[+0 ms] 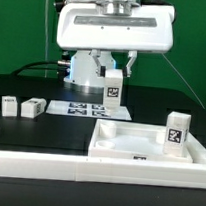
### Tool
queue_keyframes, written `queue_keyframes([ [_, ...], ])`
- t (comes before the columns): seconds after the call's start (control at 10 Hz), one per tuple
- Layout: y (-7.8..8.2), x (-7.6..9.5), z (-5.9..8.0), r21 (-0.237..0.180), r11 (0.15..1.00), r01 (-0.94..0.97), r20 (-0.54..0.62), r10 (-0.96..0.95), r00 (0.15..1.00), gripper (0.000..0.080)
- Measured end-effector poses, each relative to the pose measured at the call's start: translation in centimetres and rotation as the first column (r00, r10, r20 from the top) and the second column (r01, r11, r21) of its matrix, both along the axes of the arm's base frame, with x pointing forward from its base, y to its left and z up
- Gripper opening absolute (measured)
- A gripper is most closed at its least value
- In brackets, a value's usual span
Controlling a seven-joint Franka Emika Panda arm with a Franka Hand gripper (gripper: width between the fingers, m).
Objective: Assemble square table
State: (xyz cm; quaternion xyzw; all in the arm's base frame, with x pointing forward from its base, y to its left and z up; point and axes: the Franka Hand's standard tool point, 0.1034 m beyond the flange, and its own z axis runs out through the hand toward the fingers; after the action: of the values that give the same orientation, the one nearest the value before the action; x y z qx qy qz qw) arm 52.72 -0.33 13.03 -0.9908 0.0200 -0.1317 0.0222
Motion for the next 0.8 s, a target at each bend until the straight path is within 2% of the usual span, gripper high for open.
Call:
queue_keyframes([
  [0.4,-0.2,0.1,-0.2,-0.02,1.0,-0.001,0.049,0.002,0.999,0.029],
  [0.6,-2.0,1.5,0.0,-0.084,0.996,-0.017,0.173,0.031,0.984,0.029],
  [0.7,-2.2,1.9,-0.1,-0.09,0.996,-0.011,0.19,0.028,0.981,0.029],
  [0.8,-1.8,2.1,-0.1,-0.09,0.996,-0.012,0.197,0.029,0.98,0.029],
])
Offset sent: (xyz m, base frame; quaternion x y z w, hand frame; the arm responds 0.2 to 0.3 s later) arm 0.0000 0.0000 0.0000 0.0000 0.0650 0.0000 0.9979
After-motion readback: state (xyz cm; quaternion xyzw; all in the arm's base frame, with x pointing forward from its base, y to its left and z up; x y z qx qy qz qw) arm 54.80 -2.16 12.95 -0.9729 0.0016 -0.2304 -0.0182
